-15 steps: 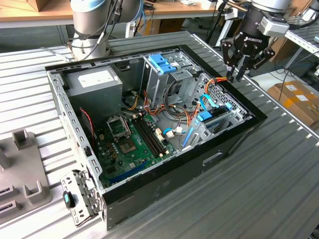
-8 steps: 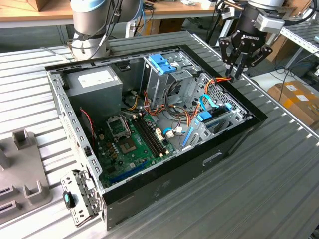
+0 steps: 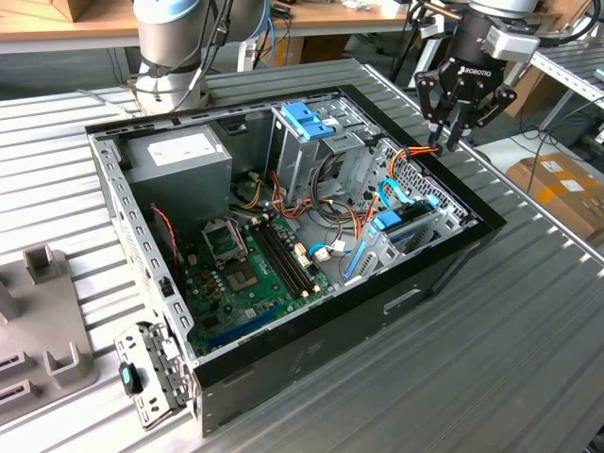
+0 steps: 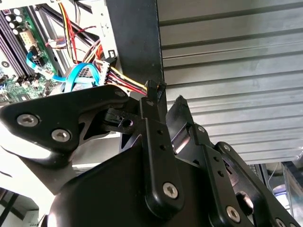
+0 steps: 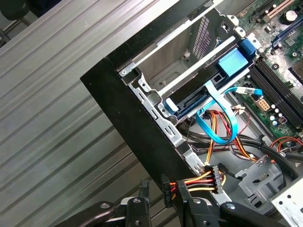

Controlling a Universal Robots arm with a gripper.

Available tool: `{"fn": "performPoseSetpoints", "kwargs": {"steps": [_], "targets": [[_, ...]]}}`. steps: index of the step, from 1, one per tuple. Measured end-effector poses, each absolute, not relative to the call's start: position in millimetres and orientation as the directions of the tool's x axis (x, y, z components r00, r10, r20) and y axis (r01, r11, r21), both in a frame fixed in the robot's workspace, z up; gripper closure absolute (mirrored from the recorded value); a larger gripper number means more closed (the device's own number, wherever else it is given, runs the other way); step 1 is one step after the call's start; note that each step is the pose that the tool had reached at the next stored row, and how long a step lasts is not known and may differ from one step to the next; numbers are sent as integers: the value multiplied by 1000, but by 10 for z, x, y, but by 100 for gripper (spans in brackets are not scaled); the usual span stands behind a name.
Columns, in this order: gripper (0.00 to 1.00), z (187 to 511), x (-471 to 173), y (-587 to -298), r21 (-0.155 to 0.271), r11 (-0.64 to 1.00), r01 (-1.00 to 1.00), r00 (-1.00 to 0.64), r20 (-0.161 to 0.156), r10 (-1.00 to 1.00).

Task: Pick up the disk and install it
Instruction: 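Insert the second disk wire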

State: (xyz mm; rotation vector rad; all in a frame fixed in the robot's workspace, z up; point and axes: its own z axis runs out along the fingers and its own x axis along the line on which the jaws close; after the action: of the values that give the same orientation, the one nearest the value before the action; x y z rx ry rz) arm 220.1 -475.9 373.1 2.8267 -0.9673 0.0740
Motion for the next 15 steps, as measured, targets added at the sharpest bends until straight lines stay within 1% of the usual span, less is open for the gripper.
{"fn": "performPoseSetpoints", "kwargs": {"steps": [4, 9, 15], "targets": [[64, 3729, 2203, -4758, 132, -780, -611, 792, 98, -603], [64, 3729, 2205, -4757, 173, -800, -575, 818, 124, -561], [64, 3718, 2204, -4746, 174, -831, -529, 849, 125, -514]]}}
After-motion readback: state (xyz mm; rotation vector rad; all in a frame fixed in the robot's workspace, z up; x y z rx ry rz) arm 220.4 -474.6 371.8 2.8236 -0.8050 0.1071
